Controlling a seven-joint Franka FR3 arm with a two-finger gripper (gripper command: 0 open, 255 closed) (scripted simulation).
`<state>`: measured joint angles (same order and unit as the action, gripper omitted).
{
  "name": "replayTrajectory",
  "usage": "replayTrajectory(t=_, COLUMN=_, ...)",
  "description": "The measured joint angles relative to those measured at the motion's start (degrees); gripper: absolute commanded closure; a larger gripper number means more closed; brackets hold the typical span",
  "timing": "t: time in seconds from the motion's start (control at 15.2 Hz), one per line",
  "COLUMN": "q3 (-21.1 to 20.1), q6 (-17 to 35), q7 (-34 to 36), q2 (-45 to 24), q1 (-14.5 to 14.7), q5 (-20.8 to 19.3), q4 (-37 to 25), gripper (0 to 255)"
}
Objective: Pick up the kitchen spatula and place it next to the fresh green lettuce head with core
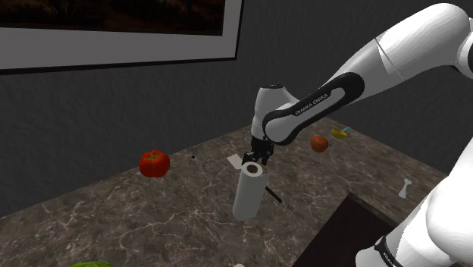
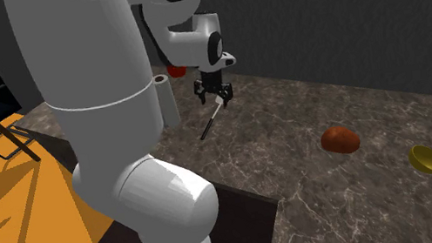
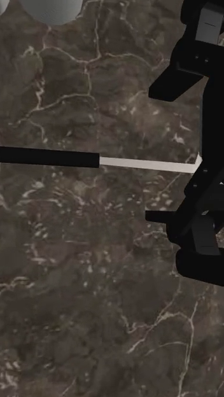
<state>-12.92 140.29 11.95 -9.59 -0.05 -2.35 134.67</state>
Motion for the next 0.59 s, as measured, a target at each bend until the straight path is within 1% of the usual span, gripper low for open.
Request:
replayTrajectory(t=0.4, q3=0.4, q6=4.4, q7=1.4, q2=-3.8, q1=0.5, q5=-1.5, q4=0.8, gripper=0)
replayTrajectory(t=0.59, q3=0.5, q6=4.8, q7=1.4, q2=-4.2, q1=0.5, q5=-1.7, q4=0.8, gripper=0)
